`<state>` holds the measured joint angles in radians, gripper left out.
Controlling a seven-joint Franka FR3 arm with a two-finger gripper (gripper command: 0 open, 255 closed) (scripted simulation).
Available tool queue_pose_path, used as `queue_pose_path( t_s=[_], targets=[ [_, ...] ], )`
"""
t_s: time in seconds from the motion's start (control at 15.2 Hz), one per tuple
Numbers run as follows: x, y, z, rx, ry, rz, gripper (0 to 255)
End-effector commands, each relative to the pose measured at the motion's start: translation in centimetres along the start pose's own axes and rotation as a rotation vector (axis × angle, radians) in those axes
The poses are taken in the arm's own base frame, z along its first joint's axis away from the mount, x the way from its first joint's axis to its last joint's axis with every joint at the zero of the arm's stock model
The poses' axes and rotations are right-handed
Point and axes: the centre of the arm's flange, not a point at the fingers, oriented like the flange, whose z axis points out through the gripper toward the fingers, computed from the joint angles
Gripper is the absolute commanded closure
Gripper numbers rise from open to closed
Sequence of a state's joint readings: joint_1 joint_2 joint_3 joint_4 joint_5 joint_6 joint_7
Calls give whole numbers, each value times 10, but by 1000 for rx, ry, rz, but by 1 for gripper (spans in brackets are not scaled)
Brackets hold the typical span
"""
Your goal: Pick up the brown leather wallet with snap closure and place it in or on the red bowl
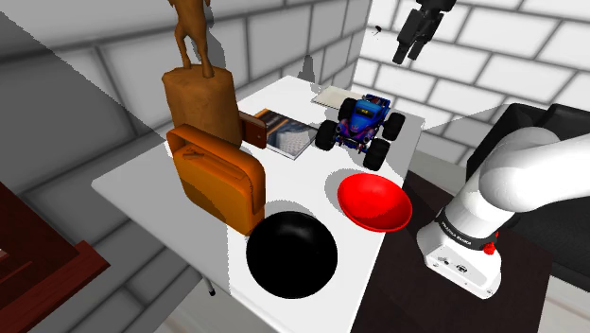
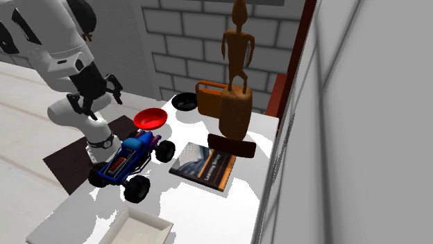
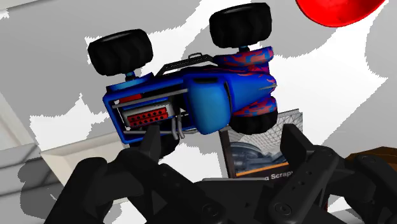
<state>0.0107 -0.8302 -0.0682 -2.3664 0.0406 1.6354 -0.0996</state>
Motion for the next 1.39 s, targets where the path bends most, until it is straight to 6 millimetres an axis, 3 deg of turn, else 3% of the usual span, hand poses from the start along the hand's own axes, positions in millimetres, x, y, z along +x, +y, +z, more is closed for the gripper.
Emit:
queue_pose_path(
  t_s=[0.0,1.32],
  targets=[
    [0,0,0,0,0,0,0],
    [182,-146,132,-16,-28,-119,0]
  ],
)
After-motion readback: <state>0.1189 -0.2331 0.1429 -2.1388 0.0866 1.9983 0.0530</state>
